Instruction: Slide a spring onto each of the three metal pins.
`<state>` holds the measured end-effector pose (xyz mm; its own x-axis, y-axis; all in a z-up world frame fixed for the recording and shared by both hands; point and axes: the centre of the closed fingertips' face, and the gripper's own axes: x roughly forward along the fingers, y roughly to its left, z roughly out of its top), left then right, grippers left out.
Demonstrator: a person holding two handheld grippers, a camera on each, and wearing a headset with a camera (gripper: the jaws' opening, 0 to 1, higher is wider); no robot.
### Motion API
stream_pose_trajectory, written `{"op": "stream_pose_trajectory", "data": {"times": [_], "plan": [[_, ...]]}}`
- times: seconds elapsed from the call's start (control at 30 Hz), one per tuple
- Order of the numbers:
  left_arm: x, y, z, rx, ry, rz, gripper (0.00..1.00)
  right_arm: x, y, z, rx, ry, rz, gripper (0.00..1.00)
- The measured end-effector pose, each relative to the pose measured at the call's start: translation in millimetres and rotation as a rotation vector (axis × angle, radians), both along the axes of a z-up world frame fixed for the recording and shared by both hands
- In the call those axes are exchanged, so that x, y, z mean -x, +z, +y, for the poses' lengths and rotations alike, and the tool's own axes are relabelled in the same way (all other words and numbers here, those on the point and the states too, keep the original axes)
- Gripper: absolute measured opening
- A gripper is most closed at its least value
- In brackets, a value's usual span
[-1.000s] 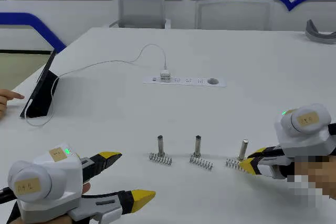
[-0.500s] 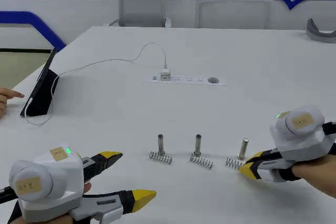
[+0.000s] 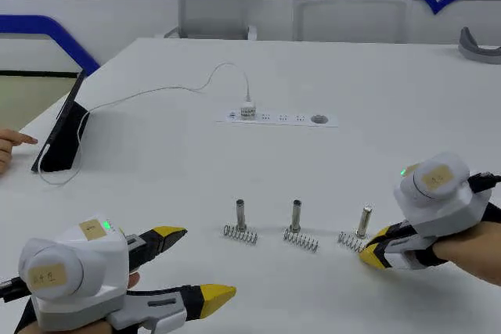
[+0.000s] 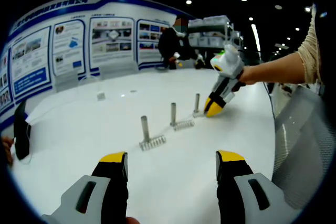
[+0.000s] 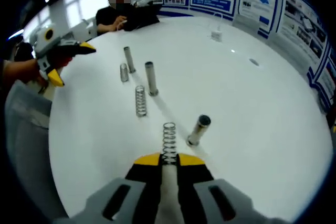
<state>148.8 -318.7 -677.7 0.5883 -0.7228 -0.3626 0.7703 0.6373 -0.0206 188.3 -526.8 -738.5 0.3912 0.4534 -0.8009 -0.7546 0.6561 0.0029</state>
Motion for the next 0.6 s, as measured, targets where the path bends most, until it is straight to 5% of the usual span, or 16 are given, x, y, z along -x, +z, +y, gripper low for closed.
{"op": "stream_pose_trajectory", "data": {"times": [0.6], "plan": [[4.5, 0.1, -21.8, -0.021, -0.074, -0.002, 0.68, 4.4, 6.8, 1.5, 0.034, 0.047, -0.006, 0.12]]}}
